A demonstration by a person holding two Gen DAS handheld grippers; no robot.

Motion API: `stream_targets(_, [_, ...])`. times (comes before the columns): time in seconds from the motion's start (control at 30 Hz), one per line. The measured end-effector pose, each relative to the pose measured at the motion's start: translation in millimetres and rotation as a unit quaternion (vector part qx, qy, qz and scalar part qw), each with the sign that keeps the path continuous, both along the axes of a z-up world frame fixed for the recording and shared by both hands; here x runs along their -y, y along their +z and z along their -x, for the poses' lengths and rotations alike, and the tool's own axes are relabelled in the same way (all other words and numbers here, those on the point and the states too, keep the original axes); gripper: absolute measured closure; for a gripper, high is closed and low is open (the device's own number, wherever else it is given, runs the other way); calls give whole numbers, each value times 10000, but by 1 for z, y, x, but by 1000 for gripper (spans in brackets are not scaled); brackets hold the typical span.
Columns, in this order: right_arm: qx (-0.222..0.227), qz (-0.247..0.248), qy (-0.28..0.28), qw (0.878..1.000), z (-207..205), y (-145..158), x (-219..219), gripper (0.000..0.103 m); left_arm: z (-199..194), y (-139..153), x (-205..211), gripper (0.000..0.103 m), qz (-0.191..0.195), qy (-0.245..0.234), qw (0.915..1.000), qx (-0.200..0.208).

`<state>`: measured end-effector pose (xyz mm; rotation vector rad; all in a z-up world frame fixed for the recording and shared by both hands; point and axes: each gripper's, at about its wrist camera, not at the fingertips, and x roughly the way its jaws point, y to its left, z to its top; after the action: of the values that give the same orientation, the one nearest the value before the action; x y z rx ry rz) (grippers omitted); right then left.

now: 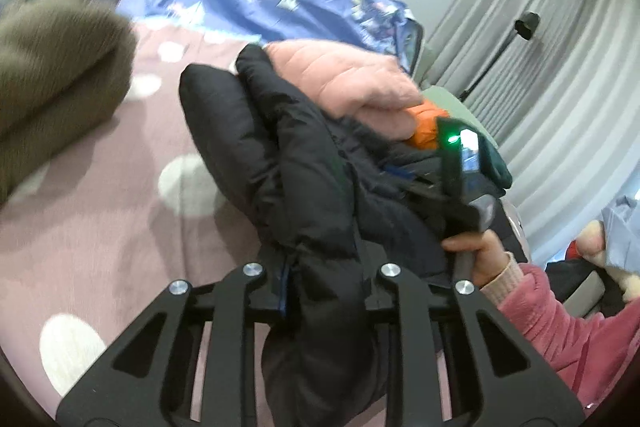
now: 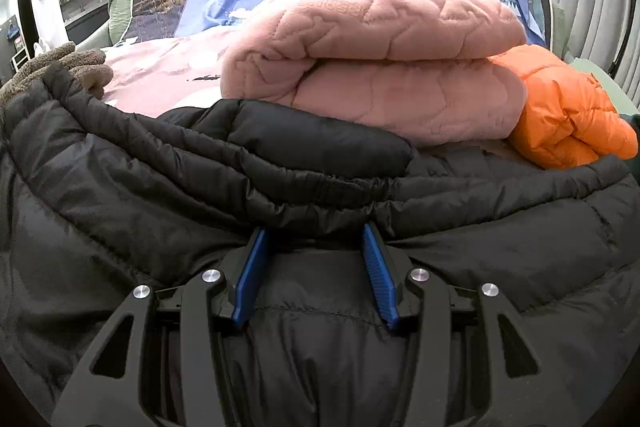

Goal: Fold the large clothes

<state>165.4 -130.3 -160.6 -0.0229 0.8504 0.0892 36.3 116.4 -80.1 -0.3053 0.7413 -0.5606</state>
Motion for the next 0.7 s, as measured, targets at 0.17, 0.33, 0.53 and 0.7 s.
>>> stream_targets(0.17, [3, -159, 33, 9999, 0, -2, 9, 53, 3, 23, 24, 81, -118, -226, 9992, 313])
stream_targets(0.33, [7, -236, 60, 9997, -1, -1, 16, 53, 6, 45, 53, 82, -149, -581, 9967, 547])
stream_targets(0.53, [-111, -849, 33, 9963, 6, 16, 40, 53, 7, 75, 95, 84, -374, -742, 9930, 837])
stream_targets(0.7, [-127, -1630, 184, 9864, 55, 53, 67, 71, 13, 91, 106, 85, -619, -596, 9915, 972])
